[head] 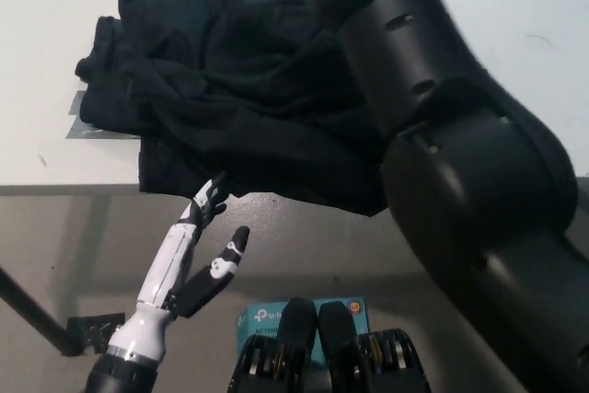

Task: The robot grabs the right edges of the black jacket on the table, and folds it in half

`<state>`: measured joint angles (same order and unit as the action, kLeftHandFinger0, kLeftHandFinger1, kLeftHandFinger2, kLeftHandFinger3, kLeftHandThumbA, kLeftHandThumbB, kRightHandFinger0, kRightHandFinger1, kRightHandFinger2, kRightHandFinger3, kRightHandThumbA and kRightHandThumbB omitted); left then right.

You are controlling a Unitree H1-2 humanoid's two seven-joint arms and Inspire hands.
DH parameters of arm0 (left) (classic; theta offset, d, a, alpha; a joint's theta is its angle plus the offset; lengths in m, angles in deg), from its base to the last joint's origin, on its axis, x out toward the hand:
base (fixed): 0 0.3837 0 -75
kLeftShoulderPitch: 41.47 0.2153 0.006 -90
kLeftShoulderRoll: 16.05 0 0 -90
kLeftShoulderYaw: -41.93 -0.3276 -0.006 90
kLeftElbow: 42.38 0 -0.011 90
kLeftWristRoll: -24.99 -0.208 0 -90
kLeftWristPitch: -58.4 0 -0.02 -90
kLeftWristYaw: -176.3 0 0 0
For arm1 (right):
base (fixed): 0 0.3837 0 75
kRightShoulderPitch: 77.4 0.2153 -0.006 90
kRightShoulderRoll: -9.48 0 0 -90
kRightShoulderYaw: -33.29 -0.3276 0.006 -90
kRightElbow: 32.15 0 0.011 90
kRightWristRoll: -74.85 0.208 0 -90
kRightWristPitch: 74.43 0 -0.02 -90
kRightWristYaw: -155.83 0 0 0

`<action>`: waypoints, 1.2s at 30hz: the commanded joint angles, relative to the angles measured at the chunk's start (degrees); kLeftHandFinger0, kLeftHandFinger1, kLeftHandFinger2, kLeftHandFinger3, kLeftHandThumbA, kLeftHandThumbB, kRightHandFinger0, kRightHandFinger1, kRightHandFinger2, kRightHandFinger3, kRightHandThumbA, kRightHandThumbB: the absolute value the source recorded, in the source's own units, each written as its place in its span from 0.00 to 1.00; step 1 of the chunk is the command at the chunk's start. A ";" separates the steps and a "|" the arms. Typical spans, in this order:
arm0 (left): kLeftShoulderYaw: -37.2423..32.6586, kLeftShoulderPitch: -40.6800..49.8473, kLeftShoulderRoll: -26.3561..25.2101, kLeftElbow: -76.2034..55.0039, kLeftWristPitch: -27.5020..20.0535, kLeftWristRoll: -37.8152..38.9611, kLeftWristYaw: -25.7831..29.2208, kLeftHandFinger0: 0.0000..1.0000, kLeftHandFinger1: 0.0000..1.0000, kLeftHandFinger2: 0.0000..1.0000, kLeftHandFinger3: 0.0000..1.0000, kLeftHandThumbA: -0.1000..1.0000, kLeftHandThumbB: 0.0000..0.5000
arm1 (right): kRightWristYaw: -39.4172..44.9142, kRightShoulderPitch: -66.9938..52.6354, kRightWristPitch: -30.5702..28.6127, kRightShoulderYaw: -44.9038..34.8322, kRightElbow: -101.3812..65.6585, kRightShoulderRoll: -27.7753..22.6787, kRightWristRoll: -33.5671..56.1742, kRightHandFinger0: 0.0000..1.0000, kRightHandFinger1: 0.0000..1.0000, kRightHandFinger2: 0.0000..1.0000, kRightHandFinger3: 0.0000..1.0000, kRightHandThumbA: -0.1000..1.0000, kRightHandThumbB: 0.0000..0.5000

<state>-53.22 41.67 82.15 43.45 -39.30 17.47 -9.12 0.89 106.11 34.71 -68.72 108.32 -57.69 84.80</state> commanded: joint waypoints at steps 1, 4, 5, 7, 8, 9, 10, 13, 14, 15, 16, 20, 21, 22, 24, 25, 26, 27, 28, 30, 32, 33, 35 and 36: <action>2.22 -6.08 -1.41 1.13 -2.07 0.50 1.03 1.00 1.00 1.00 1.00 1.00 0.62 | 0.62 -2.91 0.97 3.78 -30.86 -16.17 -5.54 1.00 1.00 1.00 1.00 1.00 0.97; 3.68 -7.69 -1.72 1.87 -1.82 3.48 0.61 1.00 1.00 1.00 1.00 1.00 0.65 | 3.93 -9.34 2.75 1.46 -46.81 -23.40 -3.56 1.00 1.00 1.00 1.00 1.00 0.91; 4.10 -8.20 -1.67 1.74 -0.88 4.35 0.48 1.00 1.00 1.00 1.00 1.00 0.68 | 3.78 -11.59 4.33 -0.27 -51.61 -24.80 -2.05 1.00 1.00 1.00 1.00 1.00 0.93; 4.65 -8.42 -1.85 1.66 -0.35 5.40 0.31 1.00 1.00 1.00 1.00 1.00 0.67 | 2.91 -17.08 7.23 -3.70 -60.86 -26.76 0.94 1.00 1.00 1.00 1.00 1.00 0.94; 4.86 -8.76 -2.17 1.98 -0.58 5.45 0.30 1.00 1.00 1.00 1.00 1.00 0.68 | 3.36 -20.75 7.78 -5.46 -65.33 -28.39 3.53 1.00 1.00 1.00 1.00 1.00 0.91; 5.01 -8.79 -2.51 1.85 -0.37 5.41 0.22 1.00 1.00 1.00 1.00 1.00 0.68 | 3.55 -22.81 7.78 -6.24 -67.50 -29.16 4.82 1.00 1.00 1.00 1.00 1.00 0.91; 5.25 -9.02 -2.62 1.99 -0.63 5.46 0.39 1.00 1.00 1.00 1.00 1.00 0.65 | 3.11 -27.43 7.79 -7.68 -71.78 -30.58 5.47 1.00 1.00 1.00 1.00 1.00 0.96; 6.06 -9.33 -2.84 2.27 -0.46 7.09 0.16 1.00 1.00 1.00 1.00 1.00 0.66 | 0.48 -39.86 7.79 -10.99 -80.92 -31.97 9.63 1.00 1.00 1.00 1.00 1.00 0.97; 6.20 -9.36 -2.95 2.29 -0.17 7.30 0.07 1.00 1.00 1.00 1.00 1.00 0.69 | -0.20 -43.11 7.79 -12.04 -82.81 -31.50 11.36 1.00 1.00 1.00 1.00 1.00 0.93; 6.31 -9.19 -2.89 2.18 0.22 7.44 0.09 1.00 1.00 1.00 1.00 1.00 0.70 | -0.65 -46.23 7.79 -13.26 -84.50 -30.90 13.06 1.00 1.00 1.00 1.00 1.00 0.92; 6.35 -8.98 -2.79 2.05 0.47 7.60 0.06 1.00 1.00 1.00 1.00 1.00 0.70 | -0.53 -49.43 7.79 -14.91 -85.98 -29.35 13.99 1.00 1.00 1.00 1.00 1.00 0.88; 6.38 -7.08 -1.90 1.59 0.47 8.16 0.16 1.00 1.00 1.00 1.00 1.00 0.66 | 1.19 -65.04 0.08 -15.59 -88.89 -24.38 13.42 1.00 1.00 1.00 1.00 1.00 0.84; 6.33 -6.00 -1.65 1.22 0.57 8.13 0.19 1.00 1.00 1.00 1.00 1.00 0.66 | 1.37 -69.92 -0.94 -14.98 -89.11 -22.53 14.16 1.00 1.00 1.00 1.00 1.00 0.86; 6.24 -4.70 -1.49 0.74 0.78 8.14 0.14 1.00 1.00 1.00 1.00 1.00 0.65 | 1.95 -74.06 -3.09 -14.03 -88.33 -20.51 14.14 1.00 1.00 1.00 1.00 1.00 0.86; 6.15 -2.79 -1.39 0.37 0.49 8.35 -0.15 1.00 1.00 1.00 1.00 1.00 0.65 | 2.25 -78.66 -4.97 -12.55 -87.31 -18.47 14.20 1.00 1.00 1.00 1.00 1.00 0.85; 6.12 -1.16 -1.46 -0.14 0.63 8.38 -0.34 1.00 1.00 1.00 1.00 1.00 0.62 | 2.44 -82.52 -5.94 -10.52 -86.29 -16.76 12.26 1.00 1.00 1.00 1.00 1.00 0.85; 6.06 -0.15 -1.51 -0.47 0.52 8.19 -0.38 1.00 1.00 1.00 1.00 1.00 0.62 | 2.27 -84.32 -6.22 -9.48 -86.10 -16.07 11.37 1.00 1.00 1.00 1.00 1.00 0.86; 6.03 1.34 -1.74 -0.95 0.21 8.38 -0.71 1.00 1.00 1.00 1.00 1.00 0.61 | 2.22 -86.87 -7.27 -7.76 -84.54 -14.34 10.49 1.00 1.00 1.00 1.00 1.00 0.85; 6.06 2.19 -1.97 -1.05 -0.36 8.49 -0.93 1.00 1.00 1.00 1.00 1.00 0.60 | 1.55 -88.42 -7.49 -6.63 -83.33 -12.88 9.47 1.00 1.00 1.00 1.00 1.00 0.86; 5.91 4.96 -2.18 -1.76 -0.84 8.82 -1.52 1.00 1.00 1.00 1.00 1.00 0.61 | 1.46 -92.38 -9.29 -5.11 -81.94 -11.20 8.49 1.00 1.00 1.00 1.00 1.00 0.80; 5.96 7.10 -2.28 -2.34 -0.78 9.56 -1.98 1.00 1.00 1.00 1.00 1.00 0.65 | 3.02 -95.64 -10.47 -3.49 -79.42 -10.45 8.92 1.00 1.00 1.00 1.00 1.00 0.74; 5.94 8.28 -2.24 -2.50 -0.79 9.60 -1.98 1.00 1.00 1.00 1.00 1.00 0.68 | 3.04 -97.50 -11.49 -2.89 -78.44 -9.95 8.16 1.00 1.00 1.00 1.00 1.00 0.76; 5.96 9.40 -2.22 -2.41 -0.84 10.08 -2.15 1.00 1.00 1.00 1.00 1.00 0.68 | 2.95 -99.65 -13.63 -1.78 -76.01 -9.13 7.50 1.00 1.00 1.00 1.00 1.00 0.74; 5.94 9.76 -2.22 -2.48 -0.83 10.30 -2.26 1.00 1.00 1.00 1.00 1.00 0.69 | 2.74 -100.30 -14.66 -1.32 -74.71 -8.81 6.79 1.00 1.00 1.00 1.00 1.00 0.77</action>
<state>-49.02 47.82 81.54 45.48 -38.59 21.77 -9.32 1.33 11.57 33.41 -72.96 39.70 -68.77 87.14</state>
